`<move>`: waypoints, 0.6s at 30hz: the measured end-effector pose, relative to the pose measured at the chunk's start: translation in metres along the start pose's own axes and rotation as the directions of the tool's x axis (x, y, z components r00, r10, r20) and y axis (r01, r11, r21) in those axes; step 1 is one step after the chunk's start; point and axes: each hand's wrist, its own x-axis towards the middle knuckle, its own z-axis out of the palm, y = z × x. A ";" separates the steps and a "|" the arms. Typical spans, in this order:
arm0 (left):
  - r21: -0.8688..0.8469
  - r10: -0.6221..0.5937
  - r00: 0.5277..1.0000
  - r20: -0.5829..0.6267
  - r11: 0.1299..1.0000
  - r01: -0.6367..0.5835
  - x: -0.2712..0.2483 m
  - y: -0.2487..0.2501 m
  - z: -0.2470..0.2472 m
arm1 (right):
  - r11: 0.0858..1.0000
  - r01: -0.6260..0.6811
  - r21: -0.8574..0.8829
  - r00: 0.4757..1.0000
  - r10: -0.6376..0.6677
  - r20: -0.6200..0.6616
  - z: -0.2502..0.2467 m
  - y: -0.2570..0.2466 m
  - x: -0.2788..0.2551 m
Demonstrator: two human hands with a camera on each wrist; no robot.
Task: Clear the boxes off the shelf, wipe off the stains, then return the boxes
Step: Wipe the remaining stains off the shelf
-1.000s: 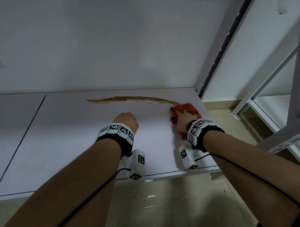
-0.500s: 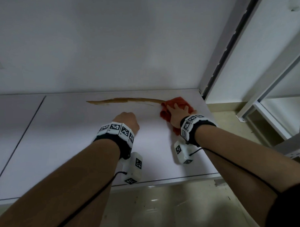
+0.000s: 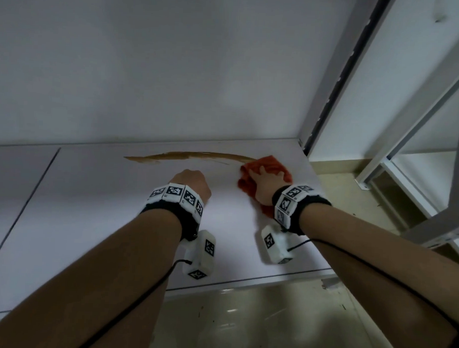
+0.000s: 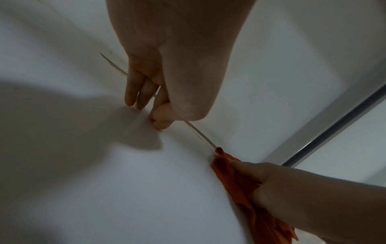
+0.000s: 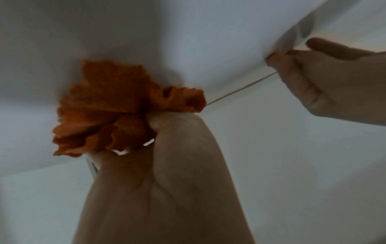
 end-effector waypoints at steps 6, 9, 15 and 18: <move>-0.046 -0.012 1.000 0.014 0.999 0.013 -0.001 -0.003 0.007 | 0.995 -0.040 0.090 0.999 0.040 0.009 -0.001 0.006 0.032; -0.039 -0.009 1.000 0.009 0.999 0.009 -0.001 -0.001 0.008 | 0.990 -0.060 0.130 0.998 0.064 -0.021 -0.010 0.018 0.028; -0.023 0.016 1.000 -0.008 1.000 -0.016 0.001 -0.006 0.007 | 0.978 -0.203 0.052 0.979 0.204 -0.007 -0.015 0.042 0.022; -0.011 0.024 1.000 -0.009 1.000 -0.024 0.002 -0.007 0.006 | 0.974 -0.220 0.044 0.975 0.220 0.020 -0.009 0.030 0.019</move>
